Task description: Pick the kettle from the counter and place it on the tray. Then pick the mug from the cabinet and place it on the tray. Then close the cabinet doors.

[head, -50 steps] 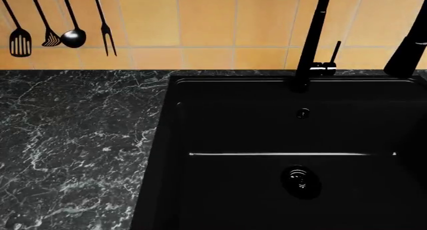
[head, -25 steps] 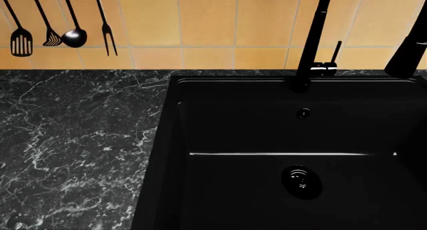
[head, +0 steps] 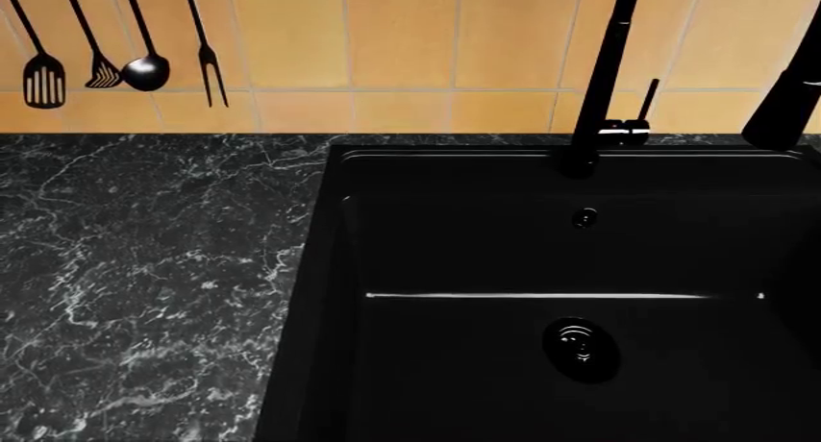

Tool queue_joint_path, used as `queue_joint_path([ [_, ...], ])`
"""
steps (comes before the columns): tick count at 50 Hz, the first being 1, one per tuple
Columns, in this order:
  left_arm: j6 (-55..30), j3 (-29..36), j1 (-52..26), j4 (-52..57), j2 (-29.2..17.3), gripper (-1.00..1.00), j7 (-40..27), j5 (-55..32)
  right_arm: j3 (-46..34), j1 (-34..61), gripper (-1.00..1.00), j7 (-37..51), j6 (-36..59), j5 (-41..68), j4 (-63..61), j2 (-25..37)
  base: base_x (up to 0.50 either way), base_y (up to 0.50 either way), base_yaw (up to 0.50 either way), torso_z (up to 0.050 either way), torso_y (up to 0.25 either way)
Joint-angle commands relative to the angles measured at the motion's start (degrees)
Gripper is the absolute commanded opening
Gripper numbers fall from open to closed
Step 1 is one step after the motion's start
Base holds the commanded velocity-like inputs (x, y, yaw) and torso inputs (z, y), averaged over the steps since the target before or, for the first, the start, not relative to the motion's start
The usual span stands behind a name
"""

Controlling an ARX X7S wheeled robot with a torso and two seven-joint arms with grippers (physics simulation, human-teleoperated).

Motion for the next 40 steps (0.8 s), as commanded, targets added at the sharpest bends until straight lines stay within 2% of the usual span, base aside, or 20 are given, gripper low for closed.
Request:
queue_joint_path([
  [1,2.34,4.12,-0.71,-3.13,8.8,1.0,4.78,-13.67,1.16,-1.21,1.0,-0.76,-1.11,0.98,0.03,0.54,0.0,0.0,0.0,0.0,0.0],
  [7,2.93,3.06,-2.11,-5.1,12.02,1.0,3.84,-17.26,3.35,-5.0,1.0,-3.79,-4.97,3.39,0.73,0.62,0.0,0.0,0.0,0.0,0.0],
  [19,3.53,3.5,-3.83,-6.83,16.16,1.0,2.76,-19.71,2.52,-5.82,1.0,-3.71,-4.8,4.94,1.79,0.1,0.0,0.0,0.0,0.003,0.0],
  [40,3.95,3.62,-13.54,-10.83,21.82,1.0,0.81,-24.0,6.84,-11.47,1.0,-5.91,-7.8,5.1,1.3,2.14,0.0,0.0,0.0,0.002,0.0],
])
